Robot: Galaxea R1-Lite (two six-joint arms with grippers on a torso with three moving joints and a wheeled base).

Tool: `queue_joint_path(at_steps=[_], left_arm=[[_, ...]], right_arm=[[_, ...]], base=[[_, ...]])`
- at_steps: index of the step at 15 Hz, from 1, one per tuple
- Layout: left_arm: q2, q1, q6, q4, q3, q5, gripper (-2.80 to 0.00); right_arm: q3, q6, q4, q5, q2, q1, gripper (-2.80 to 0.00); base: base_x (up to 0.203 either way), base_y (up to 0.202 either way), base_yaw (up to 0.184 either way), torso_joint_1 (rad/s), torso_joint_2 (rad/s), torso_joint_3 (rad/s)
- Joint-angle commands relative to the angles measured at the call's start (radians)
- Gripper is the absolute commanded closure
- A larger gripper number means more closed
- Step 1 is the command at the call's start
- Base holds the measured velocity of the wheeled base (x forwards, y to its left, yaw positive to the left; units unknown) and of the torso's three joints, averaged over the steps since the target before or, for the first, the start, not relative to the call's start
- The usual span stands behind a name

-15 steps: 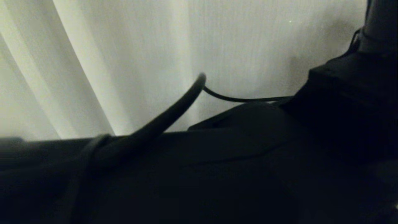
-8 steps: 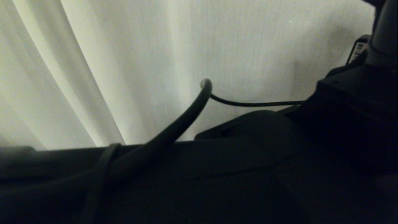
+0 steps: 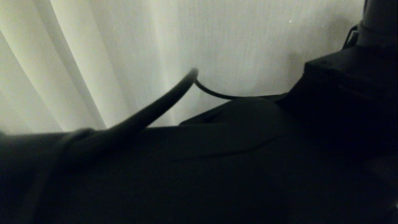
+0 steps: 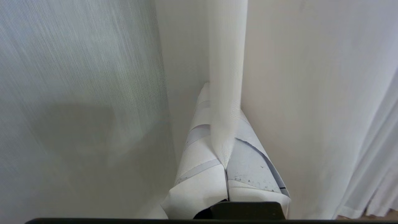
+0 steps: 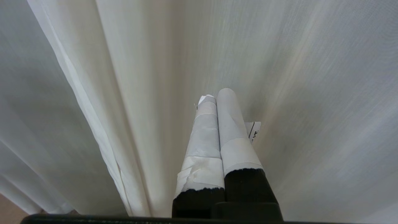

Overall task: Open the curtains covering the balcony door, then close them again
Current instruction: Close the inner curtains on both sides, then close the outer curtains on both sides

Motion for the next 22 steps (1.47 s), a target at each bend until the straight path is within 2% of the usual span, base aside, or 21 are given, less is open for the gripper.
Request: queue_joint_path(at_steps=[1,3,4,22], left_arm=[[-0.018,0.001,0.003,-0.008,0.000,0.029,0.00],[-0.032,-0.004,0.007,-0.009,0.026,0.128,0.00],[-0.051,-0.006,0.008,-0.008,0.048,0.137,0.00],[-0.083,-0.011,0.025,-0.006,0.090,0.135,0.00]], right_arm=[[0.000,-0.001,0.000,0.001,0.002,0.000,0.00],[0.000,-0.001,0.000,-0.001,0.002,0.000,0.00],[0.000,-0.001,0.000,0.001,0.002,0.000,0.00],[0.000,-0.001,0.000,0.001,0.002,0.000,0.00]], base=[[0.000,0.000,0.000,0.000,0.00,0.000],[0.000,0.000,0.000,0.000,0.00,0.000],[0.000,0.000,0.000,0.000,0.00,0.000],[0.000,0.000,0.000,0.000,0.00,0.000]])
